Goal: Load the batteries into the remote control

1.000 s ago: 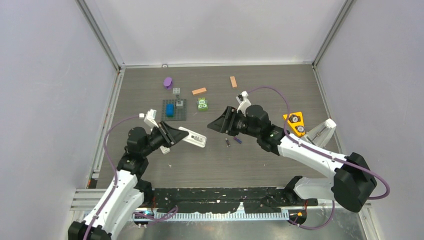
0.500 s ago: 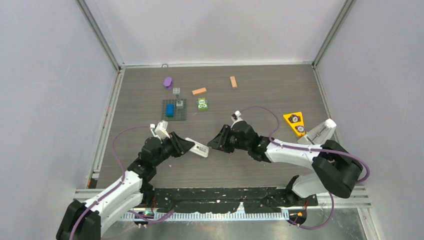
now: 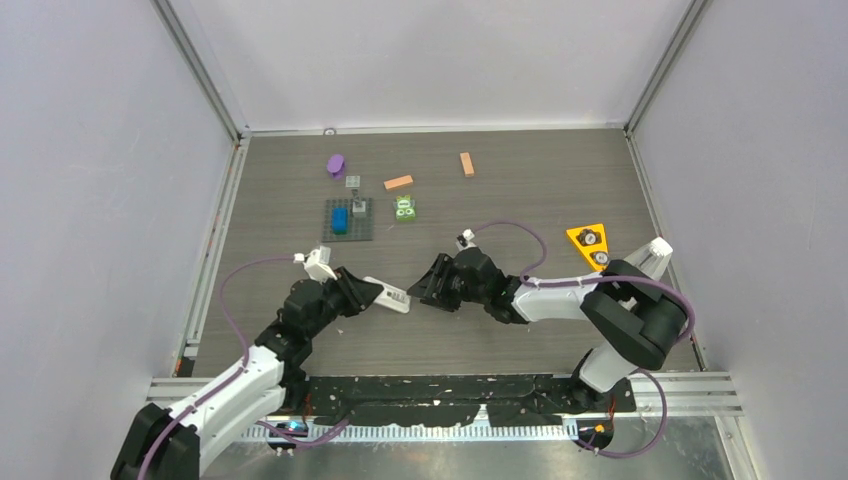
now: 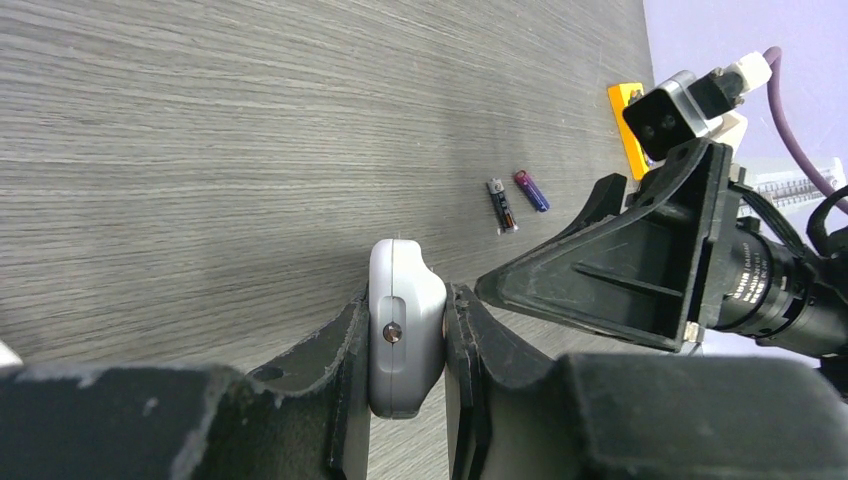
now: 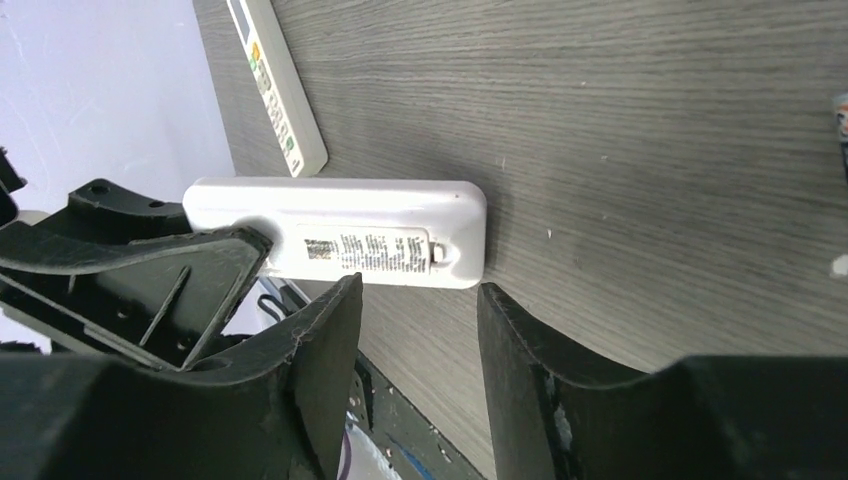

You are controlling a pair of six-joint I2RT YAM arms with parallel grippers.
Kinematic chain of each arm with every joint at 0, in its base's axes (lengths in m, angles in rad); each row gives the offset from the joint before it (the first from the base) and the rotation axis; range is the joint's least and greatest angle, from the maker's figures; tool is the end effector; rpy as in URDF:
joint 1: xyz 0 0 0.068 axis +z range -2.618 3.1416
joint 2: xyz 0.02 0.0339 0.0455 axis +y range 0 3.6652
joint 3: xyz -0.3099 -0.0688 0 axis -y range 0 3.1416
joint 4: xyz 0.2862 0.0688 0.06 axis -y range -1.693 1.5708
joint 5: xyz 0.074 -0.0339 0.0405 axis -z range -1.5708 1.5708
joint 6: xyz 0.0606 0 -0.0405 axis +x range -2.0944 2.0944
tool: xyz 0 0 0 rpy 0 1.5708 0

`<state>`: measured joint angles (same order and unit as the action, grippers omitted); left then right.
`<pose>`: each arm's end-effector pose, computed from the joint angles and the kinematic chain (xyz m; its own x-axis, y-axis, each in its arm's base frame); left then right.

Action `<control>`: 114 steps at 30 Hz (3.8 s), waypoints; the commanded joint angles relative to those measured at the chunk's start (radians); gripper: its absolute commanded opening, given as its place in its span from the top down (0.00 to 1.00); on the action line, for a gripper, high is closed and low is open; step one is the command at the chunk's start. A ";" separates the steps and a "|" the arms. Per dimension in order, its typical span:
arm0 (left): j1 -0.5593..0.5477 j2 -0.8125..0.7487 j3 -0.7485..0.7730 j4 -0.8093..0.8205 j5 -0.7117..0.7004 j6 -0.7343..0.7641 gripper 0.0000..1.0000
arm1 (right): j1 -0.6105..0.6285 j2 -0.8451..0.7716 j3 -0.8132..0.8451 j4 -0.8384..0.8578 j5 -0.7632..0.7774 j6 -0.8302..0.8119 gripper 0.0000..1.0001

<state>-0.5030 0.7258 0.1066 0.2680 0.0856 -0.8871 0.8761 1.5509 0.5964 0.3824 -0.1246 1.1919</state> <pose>0.1572 -0.0924 0.1557 -0.6173 -0.5420 -0.5703 0.1141 0.6555 -0.7465 0.2125 0.2668 0.1519 -0.8986 0.3617 -0.2485 0.0153 0.5917 0.8060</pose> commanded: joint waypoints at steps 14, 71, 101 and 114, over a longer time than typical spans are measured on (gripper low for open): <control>-0.002 0.131 0.036 -0.159 -0.057 0.004 1.00 | 0.014 0.146 0.082 0.169 -0.025 0.044 0.62; -0.002 0.145 0.022 -0.177 -0.024 -0.009 1.00 | -0.006 0.246 -0.001 0.386 -0.126 0.175 0.61; -0.146 0.144 0.102 -0.302 -0.279 0.000 1.00 | 0.000 0.180 0.048 0.781 -0.227 0.130 0.67; -0.151 0.088 0.168 -0.405 -0.363 0.083 1.00 | -0.031 -0.077 0.082 0.068 0.010 -0.105 0.62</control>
<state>-0.6445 0.8146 0.2615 0.0826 -0.2573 -0.9031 0.8490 1.5448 0.6502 0.7261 -0.2348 1.1809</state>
